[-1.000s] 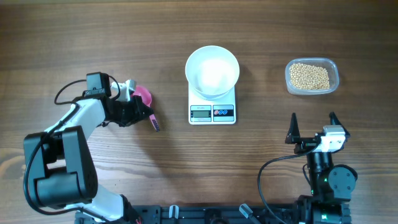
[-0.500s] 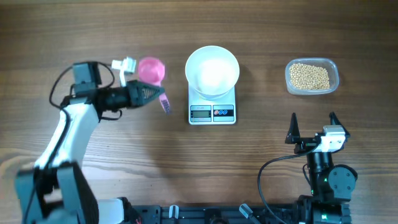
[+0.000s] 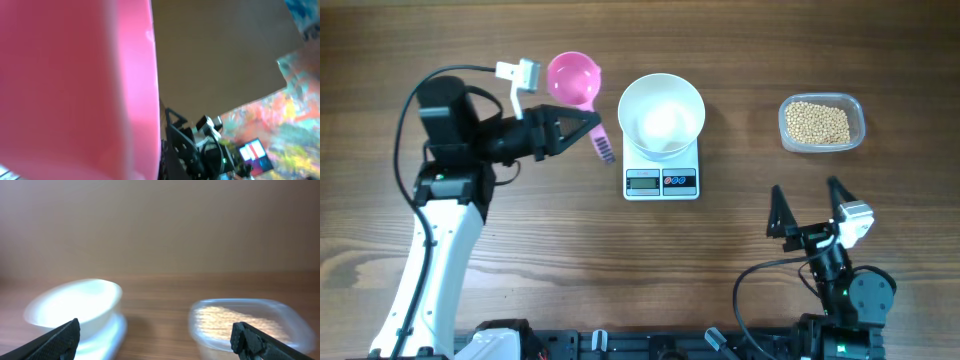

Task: Scoop item into bowl and weigh 150g on scale
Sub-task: 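Lift the pink scoop with the left gripper toward the right gripper, then grasp the pink scoop's handle with the right gripper beside the left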

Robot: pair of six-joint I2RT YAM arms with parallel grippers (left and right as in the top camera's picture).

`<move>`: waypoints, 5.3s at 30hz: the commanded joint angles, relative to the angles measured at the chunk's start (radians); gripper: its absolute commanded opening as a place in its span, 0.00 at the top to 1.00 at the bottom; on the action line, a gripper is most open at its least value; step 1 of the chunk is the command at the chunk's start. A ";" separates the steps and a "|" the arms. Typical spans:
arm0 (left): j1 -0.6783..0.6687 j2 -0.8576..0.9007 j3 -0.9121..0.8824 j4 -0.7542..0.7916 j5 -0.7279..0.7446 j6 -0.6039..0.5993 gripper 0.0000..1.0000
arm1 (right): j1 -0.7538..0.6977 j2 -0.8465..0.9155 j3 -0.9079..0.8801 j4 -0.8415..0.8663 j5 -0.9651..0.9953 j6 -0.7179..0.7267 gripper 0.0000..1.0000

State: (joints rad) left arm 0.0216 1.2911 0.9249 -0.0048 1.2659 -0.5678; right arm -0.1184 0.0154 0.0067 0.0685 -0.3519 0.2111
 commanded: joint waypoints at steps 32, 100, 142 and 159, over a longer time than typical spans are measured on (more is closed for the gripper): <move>-0.415 -0.013 0.012 0.435 -0.709 -0.566 0.96 | 0.111 0.992 0.665 0.344 -0.740 1.118 0.23; -0.537 0.007 0.011 0.443 -0.856 -0.668 0.96 | 0.348 1.210 0.665 0.821 -0.468 1.472 0.70; -0.573 0.031 0.011 0.458 -0.905 -0.668 0.96 | 0.348 1.210 0.665 0.784 -0.442 1.442 0.79; -0.573 0.031 0.011 0.458 -0.912 -0.668 0.96 | 0.348 1.210 0.665 0.784 -0.468 1.442 0.80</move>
State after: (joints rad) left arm -0.5499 1.3167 0.9249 0.4465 0.3637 -1.2335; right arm 0.2260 1.2251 0.6628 0.8505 -0.8108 1.6714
